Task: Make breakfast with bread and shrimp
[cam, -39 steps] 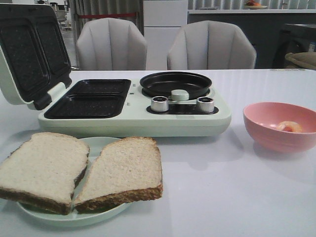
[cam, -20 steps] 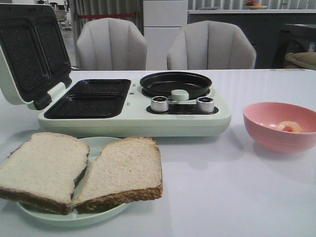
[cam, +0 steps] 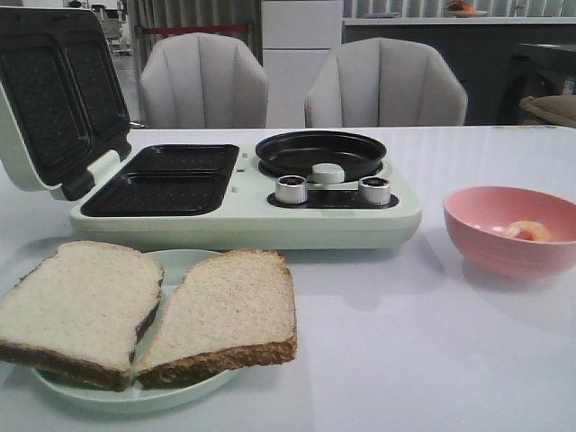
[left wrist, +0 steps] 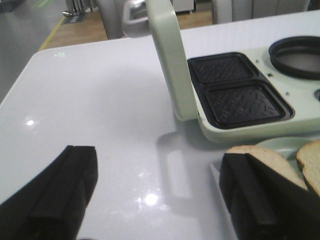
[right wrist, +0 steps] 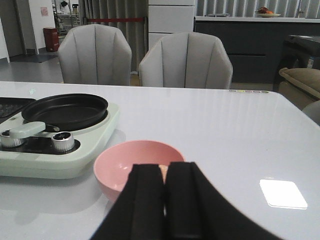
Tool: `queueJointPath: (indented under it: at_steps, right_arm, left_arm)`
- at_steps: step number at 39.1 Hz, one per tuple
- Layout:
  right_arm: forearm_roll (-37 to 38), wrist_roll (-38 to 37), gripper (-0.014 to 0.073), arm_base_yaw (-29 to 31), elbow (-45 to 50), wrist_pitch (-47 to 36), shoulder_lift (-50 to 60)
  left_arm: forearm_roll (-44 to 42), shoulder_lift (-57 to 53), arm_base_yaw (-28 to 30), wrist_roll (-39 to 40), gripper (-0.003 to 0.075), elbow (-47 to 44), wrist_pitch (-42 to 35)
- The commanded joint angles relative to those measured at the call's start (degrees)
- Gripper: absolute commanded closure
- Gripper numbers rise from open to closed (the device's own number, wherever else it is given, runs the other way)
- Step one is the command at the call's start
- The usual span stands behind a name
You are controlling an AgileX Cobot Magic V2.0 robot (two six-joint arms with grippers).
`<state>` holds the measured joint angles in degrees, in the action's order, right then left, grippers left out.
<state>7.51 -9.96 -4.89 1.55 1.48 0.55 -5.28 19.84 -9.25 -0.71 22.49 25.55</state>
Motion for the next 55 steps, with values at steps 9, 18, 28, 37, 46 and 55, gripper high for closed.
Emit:
queueJointPath:
  at_steps: [9, 18, 28, 37, 46, 55]
  right_arm:
    - [0.7, 0.2, 0.0439, 0.1, -1.0, -4.6, 1.3]
    - [0.7, 0.2, 0.0439, 0.1, -1.0, -4.6, 1.3]
    - [0.7, 0.2, 0.0439, 0.1, -1.0, -4.6, 1.3]
    - [0.7, 0.2, 0.0439, 0.1, -1.0, -4.6, 1.3]
    - [0.7, 0.2, 0.0439, 0.1, -1.0, -4.6, 1.3]
    - [0.7, 0.2, 0.0439, 0.1, -1.0, -4.6, 1.3]
  left_arm:
    - [-21.4, 11.2, -15.6, 0.0, 0.0149, 2.2, -1.9]
    - [-41.3, 23.6, -28.7, 0.0, 0.0149, 2.2, 3.0]
    - [-51.0, 38.8, -34.8, 0.0, 0.0150, 2.2, 2.4]
    - [-60.8, 50.1, -36.8, 5.2, 0.0157, 2.3, 2.3]
    - [-64.6, 56.2, -36.8, 10.2, 0.0156, 3.1, 2.2]
    - [-66.0, 60.4, -36.8, 12.7, 0.0157, 6.0, 0.0]
